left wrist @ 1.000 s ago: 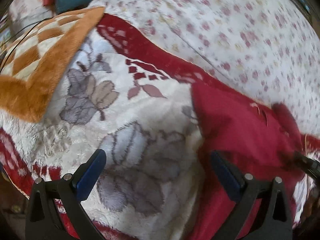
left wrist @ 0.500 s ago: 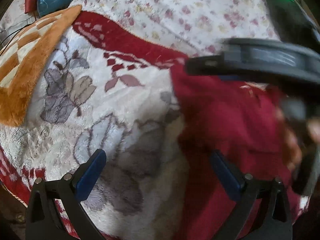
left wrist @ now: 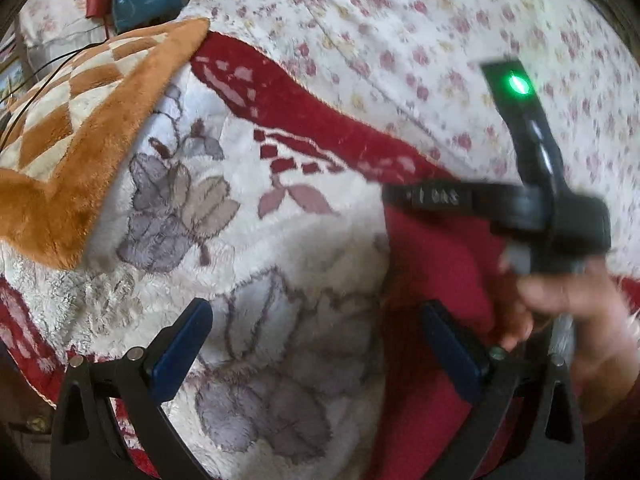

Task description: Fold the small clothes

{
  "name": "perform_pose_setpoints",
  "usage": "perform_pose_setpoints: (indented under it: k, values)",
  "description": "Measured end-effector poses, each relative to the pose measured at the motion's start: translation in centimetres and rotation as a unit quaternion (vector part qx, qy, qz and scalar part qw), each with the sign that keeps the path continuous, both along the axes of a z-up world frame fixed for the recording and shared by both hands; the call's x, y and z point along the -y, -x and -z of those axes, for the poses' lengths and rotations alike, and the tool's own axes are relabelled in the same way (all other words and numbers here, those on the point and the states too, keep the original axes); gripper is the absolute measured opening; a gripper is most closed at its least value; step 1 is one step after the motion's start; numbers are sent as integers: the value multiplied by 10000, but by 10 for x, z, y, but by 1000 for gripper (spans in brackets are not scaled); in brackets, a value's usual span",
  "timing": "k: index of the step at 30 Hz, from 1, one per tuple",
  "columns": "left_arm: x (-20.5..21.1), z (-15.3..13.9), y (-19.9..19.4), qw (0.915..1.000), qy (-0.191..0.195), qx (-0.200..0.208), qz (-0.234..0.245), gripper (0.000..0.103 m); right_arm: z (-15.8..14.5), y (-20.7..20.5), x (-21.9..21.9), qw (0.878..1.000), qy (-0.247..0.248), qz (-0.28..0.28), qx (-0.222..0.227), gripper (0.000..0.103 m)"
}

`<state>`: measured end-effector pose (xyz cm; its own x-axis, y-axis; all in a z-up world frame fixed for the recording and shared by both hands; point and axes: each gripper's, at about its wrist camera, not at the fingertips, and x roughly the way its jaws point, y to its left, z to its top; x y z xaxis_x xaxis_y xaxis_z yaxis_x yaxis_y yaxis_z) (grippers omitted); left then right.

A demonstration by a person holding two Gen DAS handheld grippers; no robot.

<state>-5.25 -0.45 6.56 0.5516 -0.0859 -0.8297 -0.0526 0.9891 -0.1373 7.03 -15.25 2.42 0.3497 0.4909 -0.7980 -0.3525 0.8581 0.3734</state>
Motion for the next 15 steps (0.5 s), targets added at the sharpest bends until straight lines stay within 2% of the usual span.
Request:
perform_pose_setpoints:
  k: [1, 2, 3, 4, 8, 11, 13, 14, 15]
  values:
    - [0, -2, 0, 10000, 22, 40, -12, 103, -5, 3, 6, 9999, -85, 65, -26, 24]
    - [1, -4, 0, 9999, 26, 96, -23, 103, -10, 9, 15, 9997, -175, 161, -67, 48]
    - [3, -6, 0, 9999, 8, 147, -17, 103, -20, 20, 29, 9993, -271, 267, -28, 66]
    - [6, -6, 0, 9999, -5, 160, 1, 103, -27, 31, 41, 9990, -277, 350, 53, 70]
    - [20, -4, -2, 9998, -47, 163, 124, 103, -40, 85, 99, 9957, 278, 859, 207, 71]
    - [34, 2, -7, 9996, -140, 105, 207, 103, -32, 116, 145, 9883, 634, 1384, 109, 71]
    - [42, 8, -12, 9994, -252, 14, 244, 103, -18, 125, 174, 9790, 933, 1812, -96, 71]
    - [47, 13, -15, 9991, -333, -52, 258, 103, -2, 124, 186, 9761, 939, 1920, -396, 71]
    - [54, 22, -20, 9983, -481, -189, 274, 103, 1, 125, 191, 9779, 808, 1894, -365, 70]
